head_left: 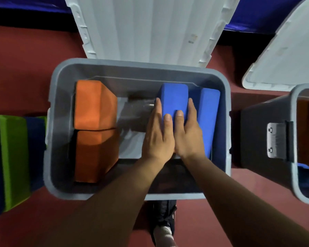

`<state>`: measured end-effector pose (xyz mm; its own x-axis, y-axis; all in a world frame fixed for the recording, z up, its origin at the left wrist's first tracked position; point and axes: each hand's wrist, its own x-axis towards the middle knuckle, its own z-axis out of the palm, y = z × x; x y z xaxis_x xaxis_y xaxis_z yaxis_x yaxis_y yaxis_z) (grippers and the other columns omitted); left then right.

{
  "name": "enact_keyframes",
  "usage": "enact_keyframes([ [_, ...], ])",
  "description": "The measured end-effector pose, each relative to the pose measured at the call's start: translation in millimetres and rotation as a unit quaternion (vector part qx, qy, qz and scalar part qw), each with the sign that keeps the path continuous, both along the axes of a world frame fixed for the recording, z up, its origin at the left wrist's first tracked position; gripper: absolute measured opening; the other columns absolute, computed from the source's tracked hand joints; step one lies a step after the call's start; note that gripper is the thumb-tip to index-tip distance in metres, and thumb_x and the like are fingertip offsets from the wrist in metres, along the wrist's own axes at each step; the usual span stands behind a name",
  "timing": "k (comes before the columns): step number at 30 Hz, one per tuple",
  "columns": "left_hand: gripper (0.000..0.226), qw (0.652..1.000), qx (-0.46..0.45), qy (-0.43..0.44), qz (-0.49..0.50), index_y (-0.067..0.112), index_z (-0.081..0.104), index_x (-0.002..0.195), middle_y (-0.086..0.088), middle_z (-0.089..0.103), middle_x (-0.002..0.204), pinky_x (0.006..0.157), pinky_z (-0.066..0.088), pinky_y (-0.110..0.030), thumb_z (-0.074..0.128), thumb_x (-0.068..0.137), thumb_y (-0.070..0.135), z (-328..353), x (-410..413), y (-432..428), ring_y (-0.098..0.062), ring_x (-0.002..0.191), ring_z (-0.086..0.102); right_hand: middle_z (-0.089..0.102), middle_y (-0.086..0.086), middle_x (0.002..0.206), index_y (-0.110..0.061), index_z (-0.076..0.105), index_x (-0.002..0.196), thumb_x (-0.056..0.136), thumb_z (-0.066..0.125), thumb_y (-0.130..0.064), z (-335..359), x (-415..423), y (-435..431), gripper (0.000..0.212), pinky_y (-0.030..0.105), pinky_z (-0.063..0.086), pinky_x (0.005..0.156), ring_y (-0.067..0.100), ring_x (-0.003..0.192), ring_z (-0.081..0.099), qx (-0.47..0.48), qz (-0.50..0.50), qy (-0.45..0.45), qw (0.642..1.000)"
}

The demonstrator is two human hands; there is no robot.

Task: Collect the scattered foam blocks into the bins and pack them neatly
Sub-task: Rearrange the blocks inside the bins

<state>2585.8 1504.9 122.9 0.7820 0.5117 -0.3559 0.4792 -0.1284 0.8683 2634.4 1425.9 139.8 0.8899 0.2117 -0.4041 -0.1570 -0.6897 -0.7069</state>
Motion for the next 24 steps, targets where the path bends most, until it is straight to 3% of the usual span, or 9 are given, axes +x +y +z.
enact_keyframes([
  [3,0.069,0.996,0.072,-0.045,0.028,0.02,0.025,0.159,0.006,0.03,0.162,0.115,0.021,-0.012,0.016,0.1,0.054,7,-13,19,0.001,0.146,0.029,0.046,-0.008,0.154,-0.04,0.015,0.16,0.104,0.036,-0.059,4,-12,18,0.062,0.038,0.041,0.112,0.009,0.137,0.046,0.047,0.009,0.003,0.999],
  [6,0.061,0.99,0.107,-0.083,0.047,0.012,0.034,0.154,0.012,0.029,0.156,0.116,0.017,-0.011,0.018,0.104,0.042,-1,-32,51,0.016,0.143,0.021,0.041,-0.009,0.157,-0.038,0.017,0.16,0.105,0.037,-0.057,-1,-20,45,0.061,0.036,0.038,0.115,0.007,0.14,0.042,0.083,0.031,0.028,0.996],
  [9,0.064,0.993,0.079,-0.064,0.066,0.014,0.036,0.154,0.011,0.033,0.157,0.122,0.02,-0.023,0.018,0.103,0.049,-20,-49,86,0.006,0.146,0.026,0.036,-0.005,0.161,-0.035,0.017,0.161,0.106,0.036,-0.054,-14,-23,74,0.062,0.025,0.03,0.112,0.01,0.144,0.037,0.082,0.086,0.047,0.992],
  [11,0.068,0.993,0.086,-0.067,0.052,0.009,0.039,0.152,0.003,0.038,0.157,0.121,0.022,-0.023,0.018,0.103,0.051,-28,-55,107,0.002,0.145,0.031,0.037,-0.004,0.161,-0.033,0.018,0.162,0.106,0.038,-0.052,-26,-23,90,0.062,0.022,0.028,0.109,0.012,0.143,0.038,0.071,0.105,0.065,0.99],
  [13,0.075,0.986,0.158,-0.044,-0.011,0.007,0.042,0.152,-0.003,0.046,0.154,0.118,0.026,-0.023,0.012,0.104,0.056,-33,-57,127,-0.006,0.14,0.04,0.04,-0.002,0.159,-0.029,0.021,0.161,0.106,0.042,-0.049,-37,-23,100,0.063,0.021,0.029,0.109,0.013,0.142,0.04,0.074,0.099,0.066,0.99],
  [16,0.073,0.932,0.34,0.067,-0.103,0.026,0.048,0.15,0.015,0.057,0.143,0.106,0.03,-0.043,0.001,0.102,0.053,-31,-54,151,-0.022,0.123,0.048,0.046,-0.002,0.153,-0.025,0.027,0.16,0.105,0.047,-0.046,-52,-22,106,0.062,0.023,0.039,0.112,0.01,0.136,0.049,0.086,0.072,0.06,0.992],
  [19,0.07,0.897,0.418,0.078,-0.12,0.024,0.052,0.147,0.015,0.057,0.144,0.103,0.025,-0.043,0.001,0.105,0.048,-40,-61,165,-0.026,0.128,0.048,0.053,-0.005,0.138,-0.027,0.031,0.157,0.104,0.054,-0.039,-62,-25,114,0.058,0.014,0.049,0.095,0.007,0.115,0.061,0.088,0.068,0.076,0.991],
  [22,0.065,0.878,0.448,0.091,-0.139,0.019,0.042,0.154,0.008,0.042,0.158,0.117,0.023,-0.045,0.006,0.107,0.047,-59,-73,169,-0.024,0.141,0.039,0.053,0.002,0.138,-0.036,0.031,0.155,0.099,0.056,-0.05,-72,-29,129,0.062,0.044,0.052,0.103,0.019,0.121,0.061,0.084,0.076,0.06,0.992],
  [24,0.064,0.88,0.444,0.089,-0.142,0.017,0.038,0.156,0.004,0.036,0.162,0.121,0.019,-0.046,0.007,0.107,0.045,-63,-72,169,-0.022,0.149,0.031,0.053,0.002,0.137,-0.039,0.03,0.155,0.097,0.055,-0.056,-78,-30,134,0.065,0.047,0.051,0.103,0.019,0.122,0.06,0.083,0.078,0.055,0.992],
])
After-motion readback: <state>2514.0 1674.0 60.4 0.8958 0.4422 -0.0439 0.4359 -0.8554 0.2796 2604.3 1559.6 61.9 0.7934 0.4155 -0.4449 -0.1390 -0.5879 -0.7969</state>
